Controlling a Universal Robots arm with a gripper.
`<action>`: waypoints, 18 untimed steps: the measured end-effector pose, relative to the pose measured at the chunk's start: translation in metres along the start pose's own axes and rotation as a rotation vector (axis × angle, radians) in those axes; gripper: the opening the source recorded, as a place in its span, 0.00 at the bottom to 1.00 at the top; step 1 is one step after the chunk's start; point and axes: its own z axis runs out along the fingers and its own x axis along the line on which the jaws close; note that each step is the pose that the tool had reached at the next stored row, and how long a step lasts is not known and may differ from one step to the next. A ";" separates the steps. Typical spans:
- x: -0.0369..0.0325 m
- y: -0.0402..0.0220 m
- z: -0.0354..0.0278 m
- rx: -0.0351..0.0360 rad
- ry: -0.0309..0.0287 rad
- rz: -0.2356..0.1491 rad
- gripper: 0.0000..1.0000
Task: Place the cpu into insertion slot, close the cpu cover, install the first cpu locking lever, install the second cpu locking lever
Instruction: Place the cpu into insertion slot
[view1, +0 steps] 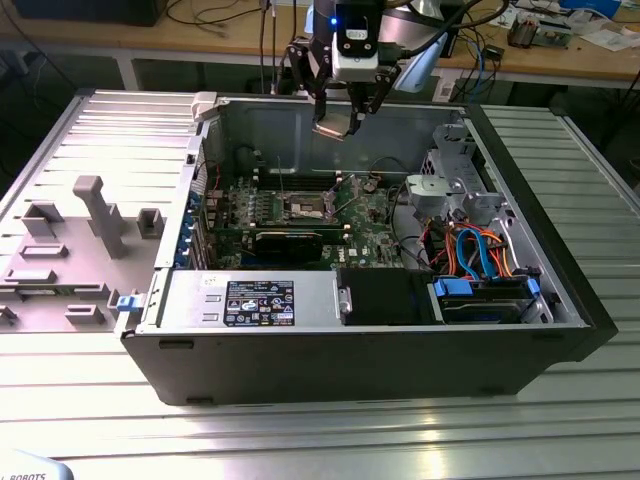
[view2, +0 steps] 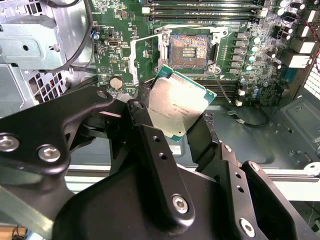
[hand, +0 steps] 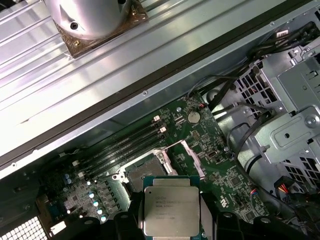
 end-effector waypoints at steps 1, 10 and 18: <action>0.0000 0.0000 0.0000 0.0000 0.0000 0.000 0.54; 0.0000 0.0000 0.0001 -0.0008 -0.0037 0.042 0.54; 0.0000 -0.0001 0.0007 -0.0031 -0.0144 0.161 0.54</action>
